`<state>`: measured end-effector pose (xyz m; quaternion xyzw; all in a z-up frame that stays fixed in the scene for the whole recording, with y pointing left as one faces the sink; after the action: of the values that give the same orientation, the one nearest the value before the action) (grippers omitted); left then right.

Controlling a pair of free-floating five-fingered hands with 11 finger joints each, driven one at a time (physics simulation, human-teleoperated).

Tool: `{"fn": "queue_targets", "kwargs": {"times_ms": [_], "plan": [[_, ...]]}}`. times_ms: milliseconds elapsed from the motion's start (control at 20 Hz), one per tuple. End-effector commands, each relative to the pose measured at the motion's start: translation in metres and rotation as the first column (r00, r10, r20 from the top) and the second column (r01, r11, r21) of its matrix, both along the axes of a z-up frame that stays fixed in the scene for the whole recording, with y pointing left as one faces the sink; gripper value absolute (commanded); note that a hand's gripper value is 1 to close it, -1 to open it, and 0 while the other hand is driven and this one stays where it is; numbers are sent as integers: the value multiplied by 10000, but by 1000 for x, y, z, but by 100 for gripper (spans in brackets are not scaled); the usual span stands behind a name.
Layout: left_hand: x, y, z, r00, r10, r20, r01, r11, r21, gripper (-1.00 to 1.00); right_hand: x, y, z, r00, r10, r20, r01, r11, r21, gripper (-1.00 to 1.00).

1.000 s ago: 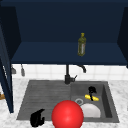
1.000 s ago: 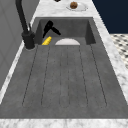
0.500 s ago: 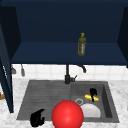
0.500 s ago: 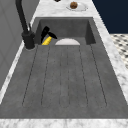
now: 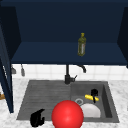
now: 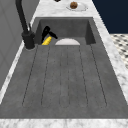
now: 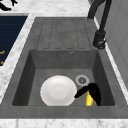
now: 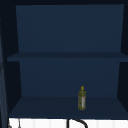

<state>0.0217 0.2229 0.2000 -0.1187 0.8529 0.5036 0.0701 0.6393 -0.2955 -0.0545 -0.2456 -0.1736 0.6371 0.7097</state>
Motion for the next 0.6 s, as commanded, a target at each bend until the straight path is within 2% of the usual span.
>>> {"fn": "queue_targets", "kwargs": {"times_ms": [0, 50, 200, 300, 500, 550], "plan": [[0, 0, 0, 10000, 0, 0, 0, 10000, 0, 0, 6, -13, -27, 9998, 162, -71, -160, 9995, 284, -100], [0, 0, 0, 10000, 0, 0, 0, 10000, 0, 0, 0, -15, -32, 9998, 162, 90, -166, 9990, 411, -100], [0, 0, 0, 10000, 0, 0, 0, 10000, 0, 0, -18, -16, -38, 9932, 196, 1152, -269, 9977, 621, -100], [0, 0, 0, 10000, 0, 0, 0, 10000, 0, 0, -28, -19, -43, 9853, 62, 1709, -194, 9970, 753, -100], [0, 0, 0, 10000, 0, 0, 0, 10000, 0, 0, -46, -25, -57, 9654, 206, 2600, -479, 9939, 991, -100], [0, 0, 0, 10000, 0, 0, 0, 10000, 0, 0, -51, -25, -58, 9582, 237, 2852, -540, 9937, 986, 100]]}}
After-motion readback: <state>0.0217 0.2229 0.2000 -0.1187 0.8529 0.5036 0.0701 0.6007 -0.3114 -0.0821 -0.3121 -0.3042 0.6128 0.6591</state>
